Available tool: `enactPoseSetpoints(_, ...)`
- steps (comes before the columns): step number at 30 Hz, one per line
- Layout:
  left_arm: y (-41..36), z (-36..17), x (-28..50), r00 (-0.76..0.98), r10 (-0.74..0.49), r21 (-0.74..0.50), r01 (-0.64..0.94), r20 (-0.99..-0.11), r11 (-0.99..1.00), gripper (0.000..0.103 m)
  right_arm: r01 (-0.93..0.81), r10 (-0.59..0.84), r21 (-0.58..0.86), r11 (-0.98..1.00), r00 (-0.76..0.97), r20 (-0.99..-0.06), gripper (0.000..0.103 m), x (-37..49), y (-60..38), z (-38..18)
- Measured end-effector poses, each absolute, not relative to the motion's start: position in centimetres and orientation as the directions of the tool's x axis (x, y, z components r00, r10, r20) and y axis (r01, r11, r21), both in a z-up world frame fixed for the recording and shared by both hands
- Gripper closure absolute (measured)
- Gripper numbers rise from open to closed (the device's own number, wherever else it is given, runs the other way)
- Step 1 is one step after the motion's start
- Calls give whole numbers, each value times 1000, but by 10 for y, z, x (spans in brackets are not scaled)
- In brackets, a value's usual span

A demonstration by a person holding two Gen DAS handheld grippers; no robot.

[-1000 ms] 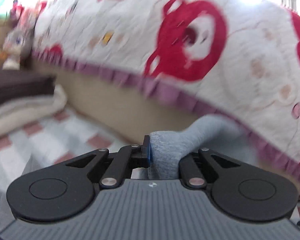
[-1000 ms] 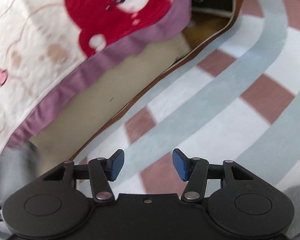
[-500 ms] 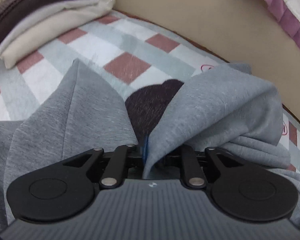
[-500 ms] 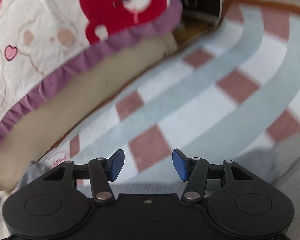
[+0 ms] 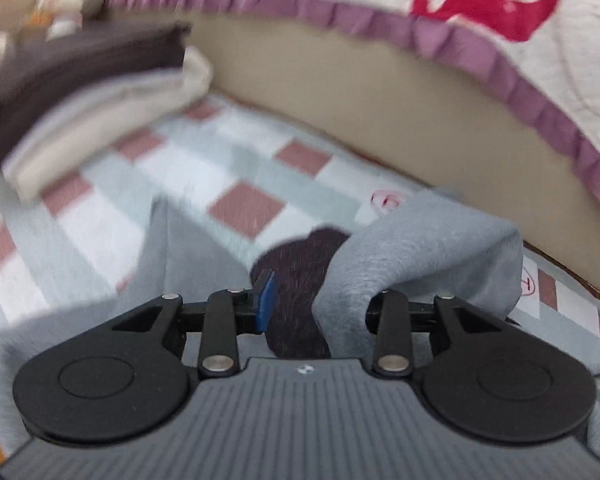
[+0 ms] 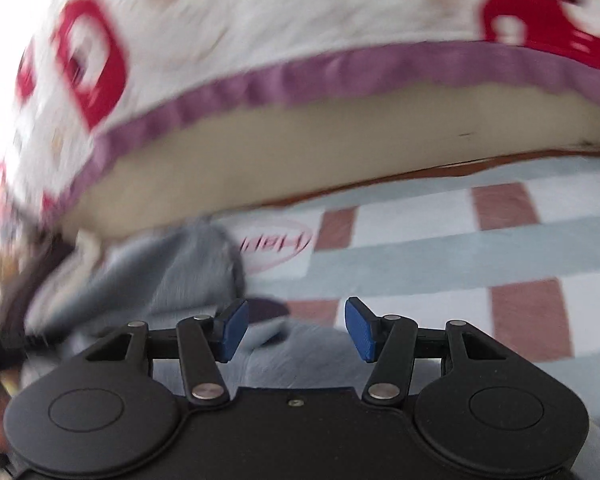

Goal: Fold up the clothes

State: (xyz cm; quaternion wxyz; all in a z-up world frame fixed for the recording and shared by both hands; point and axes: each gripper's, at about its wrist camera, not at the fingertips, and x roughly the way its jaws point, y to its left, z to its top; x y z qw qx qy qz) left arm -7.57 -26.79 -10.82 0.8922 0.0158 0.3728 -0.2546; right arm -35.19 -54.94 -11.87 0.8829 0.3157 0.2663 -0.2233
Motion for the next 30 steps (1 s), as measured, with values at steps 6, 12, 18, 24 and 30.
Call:
enactPoseSetpoints(6,-267,-86,-88,675,-456,-143,467,-580,872,61,542,-243,263,798,689,-683,43,-336,-525,-120)
enactPoseSetpoints(12,-242,-101,-63,584,-492,-322,375,-646,869,67,529,-353,33,848,610,-710,29,-319,-514,-135)
enactPoseSetpoints(18,-233,-110,-46,263,-526,-381,447,-809,809,84,549,-325,163,820,680,-657,101,-314,-534,-135)
enactPoseSetpoints(24,-231,-83,-66,407,-514,-243,554,-755,796,80,610,-515,299,734,787,-341,101,-381,-521,-54)
enactPoseSetpoints(30,-260,-68,-93,381,-647,-256,696,-661,671,48,652,-559,393,649,759,-336,101,-422,-511,-49)
